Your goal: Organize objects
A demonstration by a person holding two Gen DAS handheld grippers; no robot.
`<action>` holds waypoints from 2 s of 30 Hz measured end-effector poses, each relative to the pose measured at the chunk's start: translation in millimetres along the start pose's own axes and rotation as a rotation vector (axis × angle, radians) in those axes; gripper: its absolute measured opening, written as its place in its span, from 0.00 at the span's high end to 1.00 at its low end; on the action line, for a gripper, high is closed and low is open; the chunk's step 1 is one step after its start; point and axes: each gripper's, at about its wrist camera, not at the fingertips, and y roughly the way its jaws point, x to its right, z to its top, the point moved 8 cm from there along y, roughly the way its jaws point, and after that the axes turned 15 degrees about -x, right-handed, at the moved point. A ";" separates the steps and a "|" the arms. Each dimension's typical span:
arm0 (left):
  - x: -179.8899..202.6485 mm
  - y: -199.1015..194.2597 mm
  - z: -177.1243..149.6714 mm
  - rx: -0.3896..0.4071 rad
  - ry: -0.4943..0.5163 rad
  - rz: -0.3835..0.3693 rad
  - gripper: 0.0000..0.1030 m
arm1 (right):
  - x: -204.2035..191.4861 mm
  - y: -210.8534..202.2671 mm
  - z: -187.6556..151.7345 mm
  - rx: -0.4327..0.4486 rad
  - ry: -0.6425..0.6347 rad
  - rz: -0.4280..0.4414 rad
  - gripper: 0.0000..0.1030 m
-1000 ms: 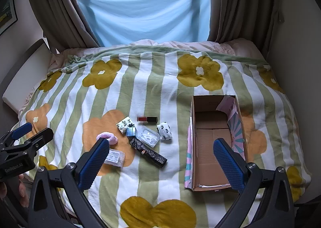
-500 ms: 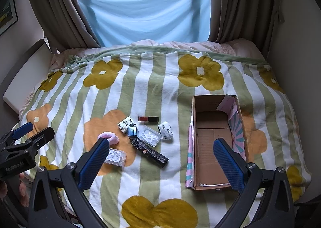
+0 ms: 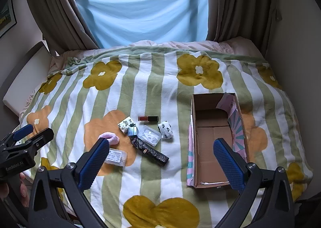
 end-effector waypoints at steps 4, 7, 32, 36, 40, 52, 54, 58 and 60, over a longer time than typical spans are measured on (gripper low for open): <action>-1.3 0.3 -1.3 0.000 -0.010 0.006 0.00 | -2.1 2.4 -1.8 -0.004 0.006 0.006 0.00; -5.3 2.6 -3.0 -0.007 -0.017 0.009 0.01 | -3.3 7.0 -1.9 -0.009 0.013 0.014 0.00; -65.6 184.1 -12.0 -0.335 -0.201 0.002 0.01 | -40.4 174.2 -25.9 -0.242 -0.152 0.026 0.01; -73.1 220.9 -16.9 -0.372 -0.332 0.005 0.01 | -46.1 206.6 -29.7 -0.288 -0.209 0.019 0.06; -78.6 252.4 -15.2 -0.391 -0.393 0.014 0.01 | -49.1 238.9 -33.9 -0.335 -0.276 0.005 0.12; -98.9 334.0 -6.2 -0.399 -0.614 0.059 0.03 | -50.9 317.1 -44.5 -0.417 -0.466 -0.069 0.28; -104.1 341.7 -5.7 -0.358 -0.825 0.089 0.06 | -49.0 326.4 -46.0 -0.431 -0.481 -0.062 0.31; -107.4 352.0 -6.5 -0.368 -0.873 0.108 0.12 | -45.0 340.0 -49.8 -0.470 -0.493 -0.036 0.41; -109.4 354.8 -6.3 -0.371 -0.877 0.118 0.20 | -43.7 341.6 -48.8 -0.466 -0.504 -0.039 0.45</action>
